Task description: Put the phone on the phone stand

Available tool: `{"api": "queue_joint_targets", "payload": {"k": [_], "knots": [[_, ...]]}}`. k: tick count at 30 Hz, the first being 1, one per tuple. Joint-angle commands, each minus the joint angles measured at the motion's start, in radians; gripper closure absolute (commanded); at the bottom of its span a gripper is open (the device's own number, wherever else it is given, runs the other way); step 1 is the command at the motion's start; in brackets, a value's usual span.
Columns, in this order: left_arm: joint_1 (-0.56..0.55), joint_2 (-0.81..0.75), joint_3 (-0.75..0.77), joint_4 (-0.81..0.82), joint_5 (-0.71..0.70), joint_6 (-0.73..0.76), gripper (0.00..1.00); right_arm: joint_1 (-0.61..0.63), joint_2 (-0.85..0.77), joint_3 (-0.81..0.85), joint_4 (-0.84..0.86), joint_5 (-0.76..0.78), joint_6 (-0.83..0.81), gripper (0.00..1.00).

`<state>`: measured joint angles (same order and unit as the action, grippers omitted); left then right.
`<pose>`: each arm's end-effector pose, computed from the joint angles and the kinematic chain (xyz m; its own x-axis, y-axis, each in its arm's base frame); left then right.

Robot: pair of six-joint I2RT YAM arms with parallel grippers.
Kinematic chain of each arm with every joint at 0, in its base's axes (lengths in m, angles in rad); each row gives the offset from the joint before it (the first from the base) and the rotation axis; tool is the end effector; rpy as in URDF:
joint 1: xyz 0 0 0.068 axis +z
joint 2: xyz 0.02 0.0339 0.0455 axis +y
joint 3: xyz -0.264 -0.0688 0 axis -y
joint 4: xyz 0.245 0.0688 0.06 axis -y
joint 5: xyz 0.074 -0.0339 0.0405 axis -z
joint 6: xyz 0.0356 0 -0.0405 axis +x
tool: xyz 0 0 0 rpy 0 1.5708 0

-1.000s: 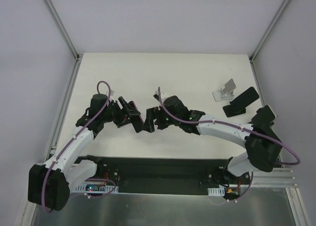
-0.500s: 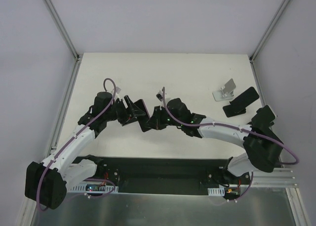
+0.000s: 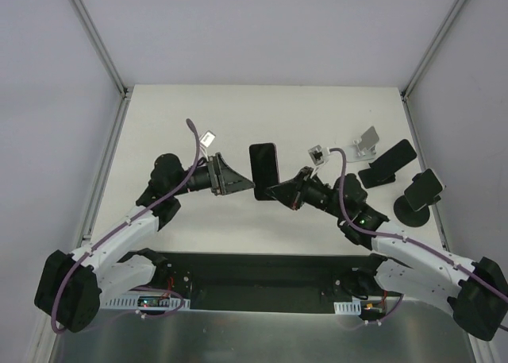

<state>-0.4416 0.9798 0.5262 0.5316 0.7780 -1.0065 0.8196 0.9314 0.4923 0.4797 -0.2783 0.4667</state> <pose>0.1868 -0.1160 0.2870 -0.7541 -0.3093 -0.5794 0.5607 0.1563 -0.8131 0.1416 0.1659 0.2799 -0.3758 0.2315 -0.8973 -0.8074 0.3936 0.4396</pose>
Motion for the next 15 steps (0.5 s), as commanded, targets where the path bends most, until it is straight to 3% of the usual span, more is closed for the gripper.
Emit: {"api": "queue_joint_targets", "payload": {"k": [1, 7, 12, 15], "knots": [[-0.116, 0.033, 0.073, 0.208, 0.095, 0.022, 0.3, -0.011, -0.091, 0.011, 0.191, -0.028, 0.03, 0.99], [-0.158, 0.072, 0.069, 0.447, 0.092, -0.072, 0.44, -0.011, -0.106, -0.001, 0.233, -0.07, 0.049, 0.99], [-0.161, 0.089, 0.081, 0.478, 0.087, -0.099, 0.57, -0.01, -0.08, -0.047, 0.347, -0.154, 0.108, 0.99], [-0.163, 0.088, 0.08, 0.467, 0.078, -0.095, 0.71, -0.005, -0.072, -0.054, 0.375, -0.176, 0.118, 0.99]]}}
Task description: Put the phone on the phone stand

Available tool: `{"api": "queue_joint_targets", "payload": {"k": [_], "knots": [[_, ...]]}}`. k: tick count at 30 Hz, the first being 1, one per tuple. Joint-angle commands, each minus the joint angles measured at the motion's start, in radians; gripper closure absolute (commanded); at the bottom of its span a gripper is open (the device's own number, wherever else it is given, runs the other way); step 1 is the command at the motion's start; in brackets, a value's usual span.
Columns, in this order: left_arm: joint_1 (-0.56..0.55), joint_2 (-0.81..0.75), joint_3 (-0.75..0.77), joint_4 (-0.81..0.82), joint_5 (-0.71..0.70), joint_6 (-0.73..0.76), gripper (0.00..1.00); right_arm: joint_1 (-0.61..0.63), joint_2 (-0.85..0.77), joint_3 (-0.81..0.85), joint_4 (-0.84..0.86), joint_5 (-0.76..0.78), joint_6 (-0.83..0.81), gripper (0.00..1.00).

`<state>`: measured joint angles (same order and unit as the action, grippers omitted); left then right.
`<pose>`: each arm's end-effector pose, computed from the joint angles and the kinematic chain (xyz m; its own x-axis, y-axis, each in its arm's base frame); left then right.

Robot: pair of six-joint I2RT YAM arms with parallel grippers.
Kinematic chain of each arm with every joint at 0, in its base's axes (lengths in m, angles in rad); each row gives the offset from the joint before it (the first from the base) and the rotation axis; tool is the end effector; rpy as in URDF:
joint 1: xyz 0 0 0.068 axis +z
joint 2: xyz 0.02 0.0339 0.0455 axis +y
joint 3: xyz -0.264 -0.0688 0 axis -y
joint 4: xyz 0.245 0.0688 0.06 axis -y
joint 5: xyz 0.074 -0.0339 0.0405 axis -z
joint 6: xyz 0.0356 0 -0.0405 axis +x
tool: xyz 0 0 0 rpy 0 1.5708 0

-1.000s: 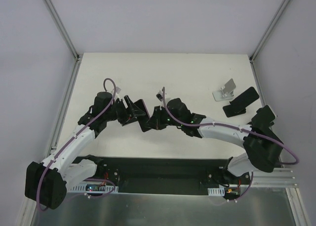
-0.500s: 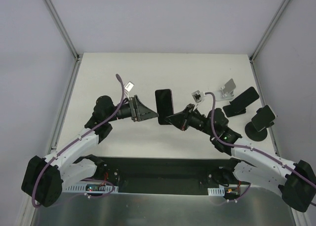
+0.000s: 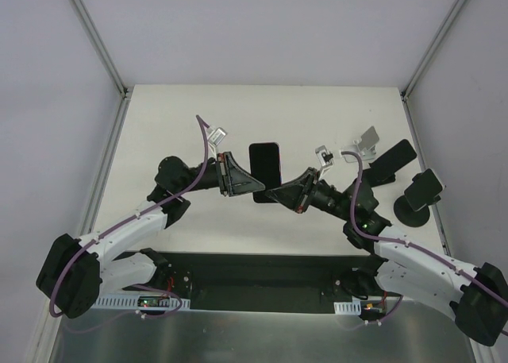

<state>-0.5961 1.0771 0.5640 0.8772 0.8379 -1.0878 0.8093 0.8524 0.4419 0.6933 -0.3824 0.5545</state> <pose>0.1748 -0.1506 0.3128 -0.7048 -0.2378 -0.6684 0.7024 -0.1010 -0.7046 0.1267 0.1522 0.2994 -0.3201 0.3722 -0.8712 -0.8825 0.2174 0.4171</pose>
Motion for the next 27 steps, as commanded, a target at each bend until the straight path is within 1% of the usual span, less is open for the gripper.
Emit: {"api": "queue_joint_targets", "payload": {"k": [1, 2, 3, 4, 5, 6, 7, 8, 9, 10, 11, 12, 13, 14, 15, 16, 17, 18, 19, 20, 21, 22, 24, 25, 27], "knots": [[-0.01, -0.009, 0.043, 0.117, 0.02, -0.011, 0.75, 0.005, 0.008, 0.0, 0.15, -0.076, 0.024, 0.99], [-0.013, -0.011, 0.045, 0.117, 0.02, -0.001, 0.88, 0.011, 0.007, 0.004, 0.14, -0.079, 0.019, 0.99], [-0.017, -0.014, 0.048, 0.109, 0.02, 0.005, 0.96, 0.016, 0.005, 0.007, 0.127, -0.073, 0.012, 0.99], [-0.019, -0.019, 0.056, 0.091, 0.018, 0.015, 1.0, 0.017, -0.001, 0.012, 0.1, -0.066, 0.007, 0.99], [-0.019, -0.034, 0.06, 0.036, 0.012, 0.052, 1.0, 0.022, -0.006, 0.017, 0.075, -0.041, 0.002, 0.94], [-0.019, -0.049, 0.065, -0.021, -0.002, 0.084, 1.0, 0.022, -0.012, 0.027, -0.022, -0.027, -0.02, 0.85], [-0.019, -0.069, 0.08, -0.087, -0.019, 0.13, 1.0, 0.024, -0.025, 0.065, -0.091, -0.012, -0.039, 0.6], [-0.019, -0.11, 0.091, -0.16, -0.069, 0.231, 1.0, 0.027, -0.035, 0.089, -0.166, 0.035, -0.06, 0.44], [-0.019, -0.132, 0.103, -0.337, -0.101, 0.286, 1.0, 0.03, -0.044, 0.119, -0.34, 0.069, -0.08, 0.31], [-0.024, -0.15, 0.128, -0.406, -0.132, 0.337, 1.0, 0.037, -0.061, 0.147, -0.429, 0.114, -0.115, 0.13], [-0.024, -0.182, 0.134, -0.472, -0.187, 0.42, 1.0, 0.042, -0.067, 0.209, -0.515, 0.222, -0.126, 0.05], [-0.025, -0.193, 0.14, -0.557, -0.209, 0.452, 1.0, 0.045, -0.07, 0.242, -0.664, 0.271, -0.131, 0.0], [-0.028, -0.204, 0.145, -0.595, -0.23, 0.482, 1.0, 0.048, -0.059, 0.274, -0.734, 0.316, -0.134, 0.03], [-0.027, -0.218, 0.145, -0.622, -0.244, 0.524, 1.0, 0.048, -0.047, 0.356, -0.795, 0.386, -0.125, 0.03], [-0.03, -0.224, 0.145, -0.641, -0.266, 0.538, 1.0, 0.051, -0.03, 0.392, -0.875, 0.427, -0.12, 0.03], [-0.03, -0.227, 0.139, -0.667, -0.273, 0.549, 1.0, 0.063, 0.012, 0.434, -0.897, 0.444, -0.116, 0.04], [-0.03, -0.235, 0.136, -0.673, -0.281, 0.565, 1.0, 0.076, 0.039, 0.475, -0.923, 0.495, -0.096, 0.04], [-0.028, -0.236, 0.132, -0.679, -0.293, 0.568, 1.0, 0.088, 0.069, 0.577, -1.007, 0.531, -0.091, 0.03], [-0.03, -0.238, 0.129, -0.691, -0.301, 0.571, 1.0, 0.126, 0.138, 0.631, -1.053, 0.569, -0.09, 0.03], [-0.031, -0.241, 0.129, -0.699, -0.307, 0.577, 1.0, 0.146, 0.173, 0.685, -1.101, 0.662, -0.096, 0.03], [-0.031, -0.24, 0.129, -0.702, -0.31, 0.578, 1.0, 0.165, 0.212, 0.796, -1.183, 0.701, -0.102, 0.03], [-0.03, -0.24, 0.131, -0.707, -0.313, 0.582, 1.0, 0.186, 0.282, 0.839, -1.212, 0.72, -0.111, 0.04], [-0.031, -0.24, 0.132, -0.719, -0.313, 0.591, 1.0, 0.195, 0.345, 0.95, -1.271, 0.718, -0.122, 0.03], [-0.031, -0.24, 0.135, -0.724, -0.313, 0.595, 1.0, 0.208, 0.394, 0.978, -1.281, 0.715, -0.123, 0.03], [-0.033, -0.243, 0.137, -0.739, -0.312, 0.603, 1.0, 0.223, 0.434, 1.017, -1.302, 0.728, -0.123, 0.04]]}}
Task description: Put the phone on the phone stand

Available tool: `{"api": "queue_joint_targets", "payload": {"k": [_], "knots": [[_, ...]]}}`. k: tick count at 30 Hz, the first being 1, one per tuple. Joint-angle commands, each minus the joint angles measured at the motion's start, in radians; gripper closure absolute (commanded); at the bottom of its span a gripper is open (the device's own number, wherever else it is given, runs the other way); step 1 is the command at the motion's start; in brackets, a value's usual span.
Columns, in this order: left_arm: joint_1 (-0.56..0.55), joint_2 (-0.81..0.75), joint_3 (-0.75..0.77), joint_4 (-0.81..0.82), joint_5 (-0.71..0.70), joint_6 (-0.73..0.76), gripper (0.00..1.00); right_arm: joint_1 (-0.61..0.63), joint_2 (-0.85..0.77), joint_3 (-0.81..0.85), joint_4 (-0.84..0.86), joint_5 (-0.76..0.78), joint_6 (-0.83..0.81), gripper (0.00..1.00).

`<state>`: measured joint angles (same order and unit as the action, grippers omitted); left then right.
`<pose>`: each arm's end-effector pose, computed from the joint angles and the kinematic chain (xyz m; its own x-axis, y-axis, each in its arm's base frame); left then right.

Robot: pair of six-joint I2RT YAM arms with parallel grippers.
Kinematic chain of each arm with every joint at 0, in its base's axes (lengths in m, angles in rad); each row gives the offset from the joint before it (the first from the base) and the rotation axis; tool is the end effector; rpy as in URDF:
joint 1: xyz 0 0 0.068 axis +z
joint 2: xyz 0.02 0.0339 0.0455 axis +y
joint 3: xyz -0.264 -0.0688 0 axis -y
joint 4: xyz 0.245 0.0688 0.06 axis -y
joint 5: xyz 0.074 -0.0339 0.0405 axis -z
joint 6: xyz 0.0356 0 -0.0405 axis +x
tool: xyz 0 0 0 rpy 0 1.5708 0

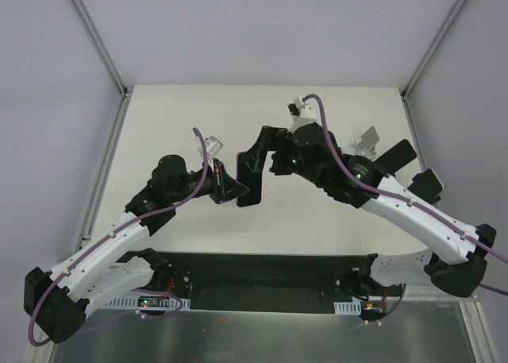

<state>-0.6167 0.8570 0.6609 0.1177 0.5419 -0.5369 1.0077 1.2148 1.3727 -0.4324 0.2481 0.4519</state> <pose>0.1553 -0.1326 0.3160 -0.5229 -0.1665 -0.8360 0.7535 0.3682 -0.5446 0.1488 0.2194 0.4293 -0.4330 0.1070 -0.8950 -0.5607 0.7454 0.3604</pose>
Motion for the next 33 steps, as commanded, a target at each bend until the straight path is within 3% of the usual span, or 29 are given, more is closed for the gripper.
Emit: {"api": "queue_joint_targets", "payload": {"k": [1, 12, 17, 21, 32, 33], "knots": [[-0.012, -0.026, 0.04, 0.017, -0.017, 0.058, 1.0, 0.037, 0.103, 0.112, -0.181, 0.1, -0.021, 0.03], [-0.011, -0.052, 0.023, 0.002, -0.011, 0.077, 1.0, 0.058, 0.245, 0.166, -0.181, 0.057, -0.022, 0.01], [-0.012, -0.046, 0.023, -0.001, 0.001, 0.087, 1.0, 0.063, 0.241, 0.137, -0.108, -0.007, -0.025, 0.01], [-0.012, -0.046, 0.029, -0.007, 0.001, 0.091, 1.0, 0.065, 0.235, 0.121, -0.106, 0.032, -0.016, 0.01], [-0.012, -0.036, 0.058, -0.033, -0.01, 0.107, 1.0, 0.092, 0.272, 0.124, -0.131, 0.14, 0.053, 0.38], [-0.014, -0.038, 0.066, -0.049, -0.014, 0.11, 1.0, 0.094, 0.273, 0.126, -0.131, 0.151, 0.053, 0.54]]}}
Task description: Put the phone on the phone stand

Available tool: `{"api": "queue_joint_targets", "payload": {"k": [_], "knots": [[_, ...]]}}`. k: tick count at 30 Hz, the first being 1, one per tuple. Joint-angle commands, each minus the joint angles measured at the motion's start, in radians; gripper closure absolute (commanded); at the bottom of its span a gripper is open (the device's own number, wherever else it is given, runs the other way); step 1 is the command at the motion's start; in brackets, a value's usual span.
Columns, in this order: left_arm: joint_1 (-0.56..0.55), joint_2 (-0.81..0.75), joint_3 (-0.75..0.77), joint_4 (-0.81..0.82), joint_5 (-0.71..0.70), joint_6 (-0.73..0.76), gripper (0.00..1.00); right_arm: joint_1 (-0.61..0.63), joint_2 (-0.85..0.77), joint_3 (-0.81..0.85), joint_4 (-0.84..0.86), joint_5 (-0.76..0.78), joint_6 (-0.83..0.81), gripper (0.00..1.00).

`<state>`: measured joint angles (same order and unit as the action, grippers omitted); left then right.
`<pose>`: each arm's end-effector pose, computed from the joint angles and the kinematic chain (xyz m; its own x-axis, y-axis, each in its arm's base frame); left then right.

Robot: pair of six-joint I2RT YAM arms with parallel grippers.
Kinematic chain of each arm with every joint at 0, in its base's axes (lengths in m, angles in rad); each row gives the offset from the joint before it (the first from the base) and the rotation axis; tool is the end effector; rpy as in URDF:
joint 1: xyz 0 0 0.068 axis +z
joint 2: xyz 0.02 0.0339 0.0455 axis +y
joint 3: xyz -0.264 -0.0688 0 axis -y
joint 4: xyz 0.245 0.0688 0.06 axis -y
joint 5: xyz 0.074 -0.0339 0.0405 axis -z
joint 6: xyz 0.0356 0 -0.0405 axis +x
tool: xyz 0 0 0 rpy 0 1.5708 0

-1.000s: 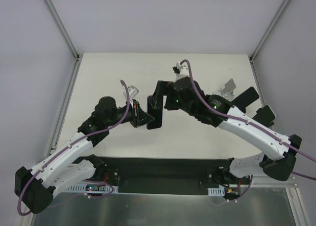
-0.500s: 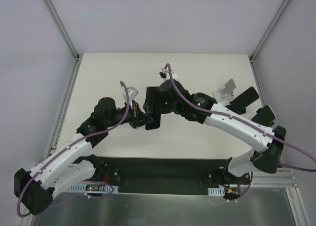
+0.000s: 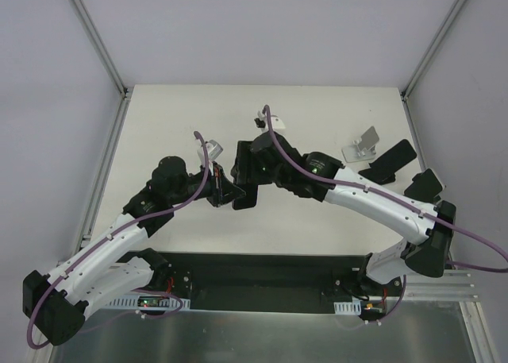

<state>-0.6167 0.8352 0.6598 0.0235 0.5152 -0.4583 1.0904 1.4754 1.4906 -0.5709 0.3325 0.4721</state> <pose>0.1517 -0.1290 0.3097 -0.5091 -0.1110 -0.8535 0.7530 0.4227 -0.5042 0.1630 0.2876 0.3832 -0.5400 -0.1062 -0.8349 -0.5216 0.8208 0.2330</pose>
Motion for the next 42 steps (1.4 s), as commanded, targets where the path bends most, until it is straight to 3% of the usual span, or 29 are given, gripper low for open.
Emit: {"api": "queue_joint_targets", "payload": {"k": [1, 2, 3, 4, 5, 9, 11, 16, 21, 27, 33, 42], "knots": [[-0.012, -0.016, 0.072, 0.035, 0.002, 0.03, 0.95, 0.011, 0.011, 0.007, 0.006, 0.082, 0.033, 0.65], [-0.011, -0.022, 0.08, 0.012, -0.023, 0.029, 0.77, 0.008, 0.008, -0.003, 0.008, 0.12, 0.036, 0.76], [-0.012, -0.027, 0.096, -0.009, -0.065, 0.026, 0.52, 0.002, -0.004, -0.009, 0.006, 0.141, 0.036, 0.96], [-0.011, -0.033, 0.107, -0.064, -0.092, 0.029, 0.03, -0.006, -0.009, -0.013, 0.003, 0.183, 0.036, 0.99], [-0.011, -0.038, 0.122, -0.095, -0.116, 0.033, 0.01, -0.02, -0.02, -0.023, 0.002, 0.2, 0.037, 1.0], [-0.011, -0.036, 0.224, -0.276, -0.276, 0.061, 0.01, -0.203, -0.082, -0.12, 0.002, 0.261, 0.031, 0.99], [-0.011, -0.035, 0.25, -0.344, -0.346, 0.069, 0.01, -0.288, -0.113, -0.154, -0.003, 0.365, 0.052, 0.99], [-0.011, -0.059, 0.238, -0.367, -0.388, 0.069, 0.01, -0.565, -0.116, -0.201, 0.0, 0.6, 0.112, 0.99], [-0.011, -0.062, 0.23, -0.367, -0.386, 0.07, 0.01, -0.785, -0.001, -0.133, -0.012, 0.614, 0.174, 0.99], [-0.009, -0.044, 0.235, -0.366, -0.382, 0.089, 0.01, -0.856, 0.137, -0.011, -0.024, 0.743, 0.256, 0.99], [-0.011, -0.01, 0.228, -0.367, -0.373, 0.101, 0.01, -0.86, 0.302, 0.184, -0.187, 0.867, 0.376, 0.99], [-0.009, 0.041, 0.254, -0.35, -0.369, 0.136, 0.01, -0.862, 0.404, 0.201, -0.239, 0.905, 0.519, 0.99]]}}
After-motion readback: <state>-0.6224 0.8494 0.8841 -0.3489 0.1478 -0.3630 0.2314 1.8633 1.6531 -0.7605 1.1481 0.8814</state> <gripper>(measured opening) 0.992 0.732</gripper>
